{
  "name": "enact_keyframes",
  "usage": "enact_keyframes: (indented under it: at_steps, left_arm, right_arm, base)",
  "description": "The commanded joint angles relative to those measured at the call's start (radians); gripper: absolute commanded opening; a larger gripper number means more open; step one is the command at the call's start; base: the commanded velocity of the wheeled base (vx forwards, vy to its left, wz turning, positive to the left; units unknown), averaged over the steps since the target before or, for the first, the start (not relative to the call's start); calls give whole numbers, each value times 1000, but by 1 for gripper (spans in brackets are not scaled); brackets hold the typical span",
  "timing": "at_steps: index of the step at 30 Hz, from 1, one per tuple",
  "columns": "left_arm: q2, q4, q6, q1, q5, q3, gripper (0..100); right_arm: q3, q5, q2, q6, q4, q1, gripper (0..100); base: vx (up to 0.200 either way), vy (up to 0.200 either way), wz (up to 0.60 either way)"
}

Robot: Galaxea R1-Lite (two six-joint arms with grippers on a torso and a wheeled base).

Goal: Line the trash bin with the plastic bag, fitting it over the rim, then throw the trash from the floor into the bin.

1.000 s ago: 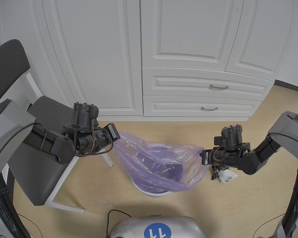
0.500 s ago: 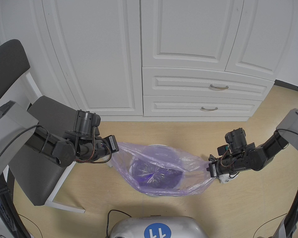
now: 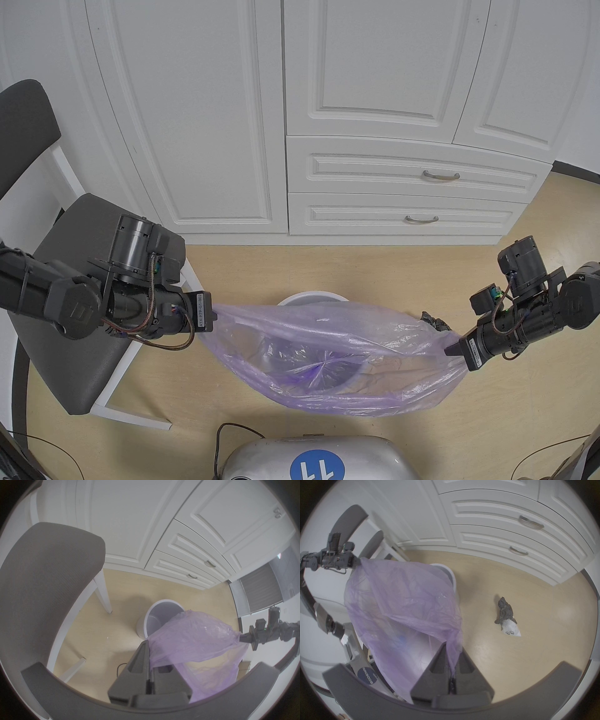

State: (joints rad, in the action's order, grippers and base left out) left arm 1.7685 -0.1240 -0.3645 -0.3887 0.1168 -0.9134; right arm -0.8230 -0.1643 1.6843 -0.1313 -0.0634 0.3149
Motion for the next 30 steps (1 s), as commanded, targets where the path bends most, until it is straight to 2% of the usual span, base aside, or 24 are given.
enact_keyframes:
  at_steps: [1,4,9,11,12,14,15,17,19,21,22,23,24,27,30]
  left_arm:
    - [-41,15,16,-6,3,18,0]
    - [11,7,19,1,4,11,0]
    - [220,-19,-5,31,3,-81,0]
    - [262,-43,-62,33,1,-117,0]
    - [262,-43,-62,33,1,-117,0]
    - [293,-112,-185,33,-6,-162,0]
    - [296,-120,-197,33,-6,-167,0]
    - [313,-189,-291,39,-11,-197,0]
    - [322,-233,-338,44,-19,-209,0]
    - [324,-236,-340,45,-20,-211,0]
    - [345,-302,-381,47,-65,-225,0]
    - [347,-310,-386,47,-71,-226,0]
    - [358,-348,-401,47,-106,-236,0]
    - [370,-398,-413,45,-149,-240,0]
    - [368,-424,-415,47,-166,-242,0]
  right_arm:
    - [-5,-9,-35,-10,-10,16,0]
    - [-10,-8,11,-7,1,20,0]
    - [-79,-8,172,19,2,4,0]
    - [-120,-8,224,59,4,-7,0]
    - [-120,-8,224,59,4,-7,0]
    - [-197,-6,296,165,5,-14,0]
    - [-205,-6,304,177,7,-14,0]
    - [-263,-6,367,268,28,-28,0]
    - [-278,-4,408,317,106,-45,0]
    - [-278,-3,411,321,114,-46,0]
    - [-274,6,479,414,327,-51,0]
    - [-272,9,486,426,352,-51,0]
    - [-266,25,517,498,468,-51,0]
    - [-258,35,535,552,582,-51,0]
    - [-243,29,537,564,642,-50,0]
  base:
    - [0,0,0]
    - [0,0,0]
    - [0,0,0]
    - [0,0,0]
    - [0,0,0]
    - [0,0,0]
    - [0,0,0]
    - [0,0,0]
    - [0,0,0]
    - [0,0,0]
    - [0,0,0]
    - [0,0,0]
    - [0,0,0]
    - [0,0,0]
    - [0,0,0]
